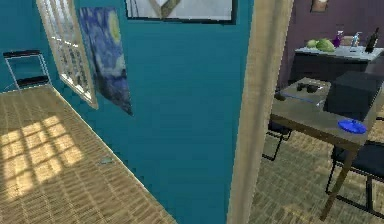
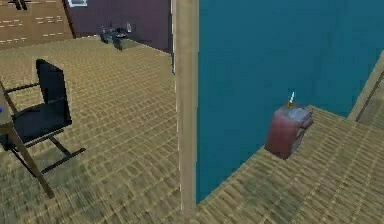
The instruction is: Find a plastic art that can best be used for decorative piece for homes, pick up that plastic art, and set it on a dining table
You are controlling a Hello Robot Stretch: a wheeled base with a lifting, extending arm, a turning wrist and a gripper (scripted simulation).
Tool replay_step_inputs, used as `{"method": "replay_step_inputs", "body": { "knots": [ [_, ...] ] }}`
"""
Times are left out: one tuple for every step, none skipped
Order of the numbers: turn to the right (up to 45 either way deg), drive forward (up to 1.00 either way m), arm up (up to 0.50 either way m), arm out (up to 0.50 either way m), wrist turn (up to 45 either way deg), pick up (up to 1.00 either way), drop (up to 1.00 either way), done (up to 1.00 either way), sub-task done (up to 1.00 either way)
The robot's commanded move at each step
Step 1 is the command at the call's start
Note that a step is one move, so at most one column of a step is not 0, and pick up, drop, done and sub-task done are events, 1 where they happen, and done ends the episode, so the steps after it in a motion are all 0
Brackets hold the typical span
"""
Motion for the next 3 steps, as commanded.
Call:
{"method": "replay_step_inputs", "body": {
  "knots": [
    [45.0,0.0,0.0,0.0,0.0,0.0,0.0,0.0,0.0],
    [9.0,0.0,0.0,0.0,0.0,0.0,0.0,0.0,0.0],
    [0.0,0.9,0.0,0.0,0.0,0.0,0.0,0.0,0.0]
  ]
}}
